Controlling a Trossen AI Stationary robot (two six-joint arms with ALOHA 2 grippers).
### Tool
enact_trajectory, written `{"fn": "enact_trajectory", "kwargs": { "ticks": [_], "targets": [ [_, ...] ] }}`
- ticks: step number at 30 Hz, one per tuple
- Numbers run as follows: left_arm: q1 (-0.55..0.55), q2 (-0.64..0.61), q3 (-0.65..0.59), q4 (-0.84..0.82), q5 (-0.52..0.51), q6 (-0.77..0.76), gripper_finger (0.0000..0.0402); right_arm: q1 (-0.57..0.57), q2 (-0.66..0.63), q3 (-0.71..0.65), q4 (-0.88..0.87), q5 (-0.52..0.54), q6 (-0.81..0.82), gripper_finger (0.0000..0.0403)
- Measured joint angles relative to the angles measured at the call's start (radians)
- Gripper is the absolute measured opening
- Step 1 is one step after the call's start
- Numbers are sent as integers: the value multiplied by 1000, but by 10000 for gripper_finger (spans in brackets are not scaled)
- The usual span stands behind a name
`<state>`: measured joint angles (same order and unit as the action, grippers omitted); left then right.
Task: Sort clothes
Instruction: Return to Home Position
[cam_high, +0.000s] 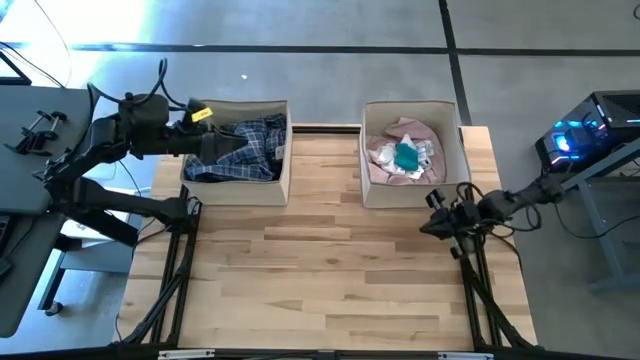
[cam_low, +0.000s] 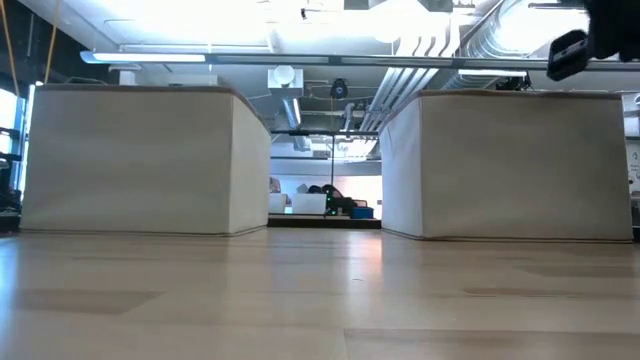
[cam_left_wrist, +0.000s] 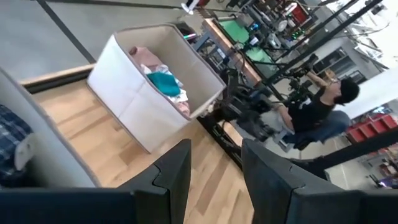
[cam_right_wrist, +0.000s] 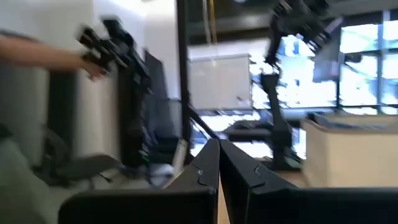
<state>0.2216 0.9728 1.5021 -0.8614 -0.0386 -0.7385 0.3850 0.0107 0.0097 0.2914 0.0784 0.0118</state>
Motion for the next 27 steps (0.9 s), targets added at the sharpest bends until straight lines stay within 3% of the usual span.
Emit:
{"fn": "enact_trajectory", "kwargs": {
  "ticks": [11, 18, 27],
  "targets": [
    [-87, -6, 0, 171, -25, 40, 131, -186, -6, 0, -276, -79, 129, 0],
    [-122, -31, 0, 199, -52, 104, 131, -275, -7, 0, -272, -87, 72, 0],
    [-132, -88, 0, 148, -85, 213, 131, -359, 1, 0, -269, -45, 220, 0]
  ]
}}
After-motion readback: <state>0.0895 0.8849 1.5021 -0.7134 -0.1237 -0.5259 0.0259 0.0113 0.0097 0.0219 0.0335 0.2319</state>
